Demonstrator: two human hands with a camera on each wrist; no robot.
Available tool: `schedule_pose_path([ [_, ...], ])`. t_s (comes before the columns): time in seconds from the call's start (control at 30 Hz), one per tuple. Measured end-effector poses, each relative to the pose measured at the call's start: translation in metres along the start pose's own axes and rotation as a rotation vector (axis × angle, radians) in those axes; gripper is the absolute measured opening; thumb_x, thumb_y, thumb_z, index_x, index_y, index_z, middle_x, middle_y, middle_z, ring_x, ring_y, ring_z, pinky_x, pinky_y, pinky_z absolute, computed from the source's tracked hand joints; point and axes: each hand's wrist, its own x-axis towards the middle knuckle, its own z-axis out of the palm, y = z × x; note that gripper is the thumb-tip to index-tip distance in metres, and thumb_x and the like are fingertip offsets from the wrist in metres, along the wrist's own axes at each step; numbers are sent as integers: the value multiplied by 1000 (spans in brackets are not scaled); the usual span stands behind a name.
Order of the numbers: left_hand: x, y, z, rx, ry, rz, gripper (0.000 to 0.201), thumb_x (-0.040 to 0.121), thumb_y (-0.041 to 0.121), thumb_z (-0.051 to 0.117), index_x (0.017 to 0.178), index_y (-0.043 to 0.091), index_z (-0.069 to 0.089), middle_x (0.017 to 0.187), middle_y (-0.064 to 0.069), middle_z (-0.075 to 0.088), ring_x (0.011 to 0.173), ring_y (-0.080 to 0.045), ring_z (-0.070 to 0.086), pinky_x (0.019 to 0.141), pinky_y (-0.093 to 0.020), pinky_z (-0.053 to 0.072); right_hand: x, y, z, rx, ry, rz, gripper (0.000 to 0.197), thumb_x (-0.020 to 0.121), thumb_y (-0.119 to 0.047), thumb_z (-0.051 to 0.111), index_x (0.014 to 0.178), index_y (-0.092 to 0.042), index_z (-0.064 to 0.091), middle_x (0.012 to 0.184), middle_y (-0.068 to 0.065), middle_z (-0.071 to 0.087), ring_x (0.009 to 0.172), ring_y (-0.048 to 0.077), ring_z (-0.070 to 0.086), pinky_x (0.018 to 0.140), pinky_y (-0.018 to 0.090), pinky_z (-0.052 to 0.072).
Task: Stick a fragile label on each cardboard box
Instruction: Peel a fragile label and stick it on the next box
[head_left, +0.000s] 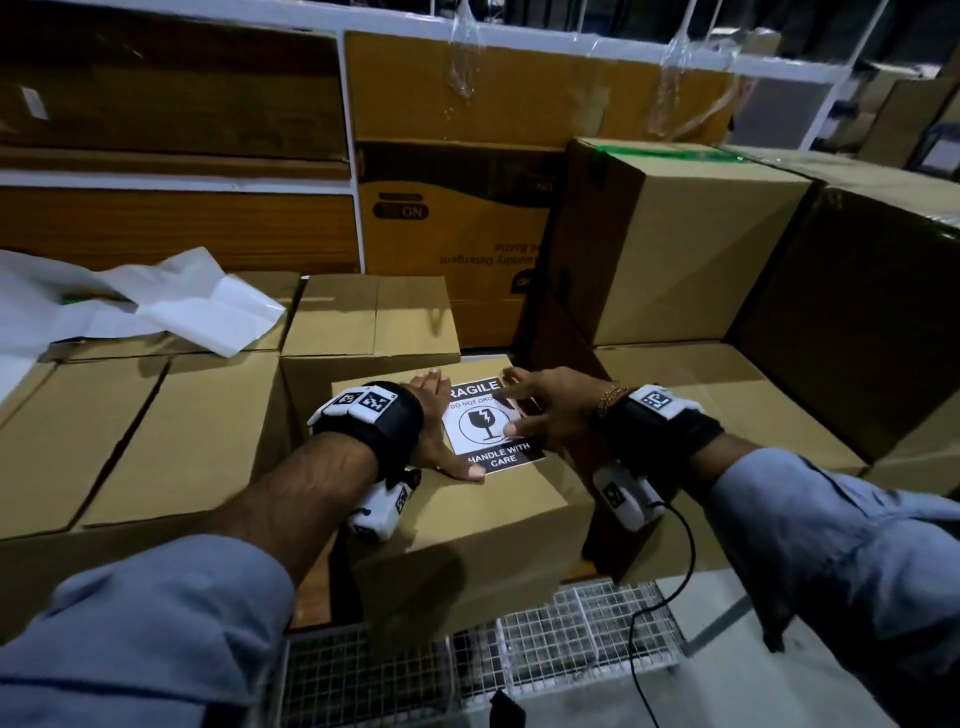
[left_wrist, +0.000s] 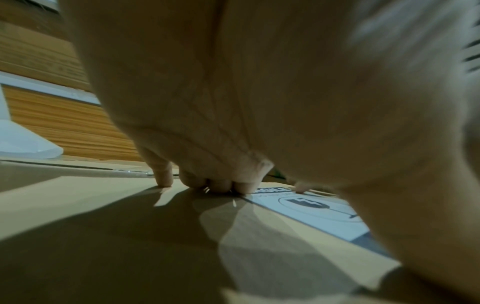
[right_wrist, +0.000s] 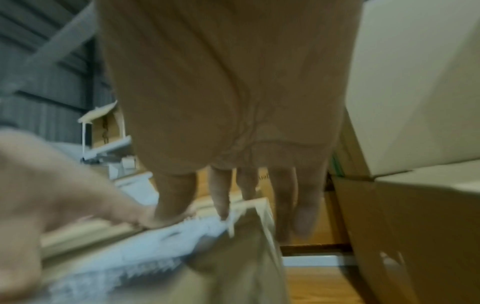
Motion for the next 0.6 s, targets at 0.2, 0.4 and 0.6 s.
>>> schedule_pose_path([
  [0.2,-2,1,-1,-16,-13,-13,151,64,89,68,161,10,-17,169,-10,-20,158,-28,-9,126,-45,4,-4,5,0,-18,-88,21,101,86,-58,76,164,-43,13,174,9,0,154,38,24,122,51,27],
  [0.4,-1,2,-3,-35,-23,-15,149,66,85,70,161,10,-17,169,-10,-21,158,-28,-11,126,-43,2,-8,4,-12,-51,-164,64,120,75,-51,88,165,-41,10,172,6,15,157,35,17,122,55,23],
  [0.6,0,0,3,-33,9,-11,151,64,88,69,161,11,-17,170,-10,-19,158,-28,-12,126,-43,2,-5,-2,-6,0,-28,28,93,89,-59,72,164,-36,23,174,5,7,154,34,27,121,45,28],
])
